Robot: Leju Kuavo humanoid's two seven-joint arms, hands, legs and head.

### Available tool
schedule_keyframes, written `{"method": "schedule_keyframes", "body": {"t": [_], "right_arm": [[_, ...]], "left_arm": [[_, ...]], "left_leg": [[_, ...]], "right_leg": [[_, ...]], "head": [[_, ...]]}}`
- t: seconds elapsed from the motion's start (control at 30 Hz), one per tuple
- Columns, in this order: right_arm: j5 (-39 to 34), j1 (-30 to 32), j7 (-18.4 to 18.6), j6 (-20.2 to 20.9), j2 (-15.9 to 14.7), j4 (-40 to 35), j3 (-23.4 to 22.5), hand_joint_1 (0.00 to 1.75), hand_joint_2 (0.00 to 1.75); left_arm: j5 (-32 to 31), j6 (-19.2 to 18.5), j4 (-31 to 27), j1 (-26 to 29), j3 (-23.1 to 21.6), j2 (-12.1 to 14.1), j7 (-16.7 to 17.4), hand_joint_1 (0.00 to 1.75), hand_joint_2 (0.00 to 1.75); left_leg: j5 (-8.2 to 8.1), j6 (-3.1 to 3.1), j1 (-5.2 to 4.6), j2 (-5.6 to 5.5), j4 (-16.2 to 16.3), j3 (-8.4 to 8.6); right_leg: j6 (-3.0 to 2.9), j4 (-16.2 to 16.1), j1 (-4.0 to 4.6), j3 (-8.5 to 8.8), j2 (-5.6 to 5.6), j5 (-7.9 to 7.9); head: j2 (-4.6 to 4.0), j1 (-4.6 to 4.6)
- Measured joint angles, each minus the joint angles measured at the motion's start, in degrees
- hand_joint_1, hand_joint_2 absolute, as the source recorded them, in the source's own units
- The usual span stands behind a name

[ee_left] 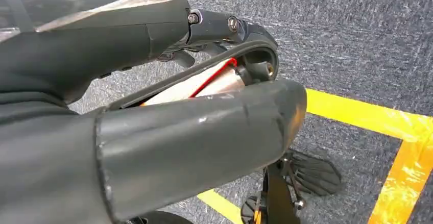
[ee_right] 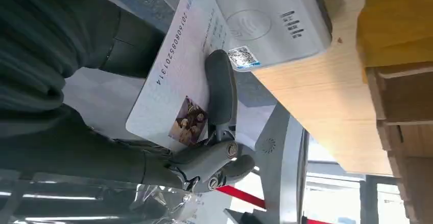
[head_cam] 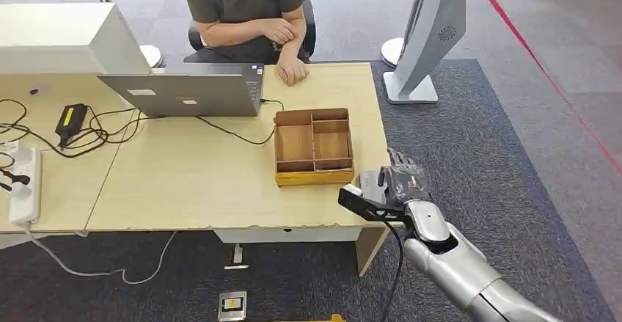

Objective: Pass the card to the sensor for recognition and then transmit it.

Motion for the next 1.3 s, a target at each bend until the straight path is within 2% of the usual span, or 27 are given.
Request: {"method": "schedule_keyframes", "body": {"t": [0.23,0.7,1.13,1.3], "right_arm": [[-0.72,0.41,-1.22,0.07,1.07,1.03,0.02,1.75,1.75],[-2.40,0.08,-1.59,-0.92,1.86,2.58,0.02,1.75,1.75],[-3.17,-0.87,-1.03,-2.10,1.90,4.46,0.02,1.75,1.75],[-0.55,-1.63,0.41,-1.03,1.53,3.92,0.00,1.75,1.75]], "left_arm": [[0.02,0.11,0.00,0.01,0.00,0.00,1.12,0.00,0.00],[0.35,0.68,0.00,0.01,0.00,0.00,0.86,0.00,0.00],[0.20,0.70,0.00,0.01,0.00,0.00,0.75,0.00,0.00],[-0.09,0.70,0.00,0.03,0.00,0.00,0.55,0.00,0.00]], "left_leg": [[0.00,0.00,0.00,0.00,0.00,0.00],[0.00,0.00,0.00,0.01,0.00,0.04],[0.00,0.00,0.00,0.01,0.00,0.04],[0.01,0.00,-0.01,0.01,0.01,0.02]], "right_leg": [[0.00,0.00,0.00,0.00,0.00,0.00],[0.00,0.00,0.00,0.03,0.00,0.00],[0.00,-0.01,0.00,0.04,0.00,0.01],[0.02,0.01,-0.01,0.04,0.00,0.04]], "head": [[0.00,0.02],[0.02,0.00],[0.00,0.00],[0.00,0.00]]}}
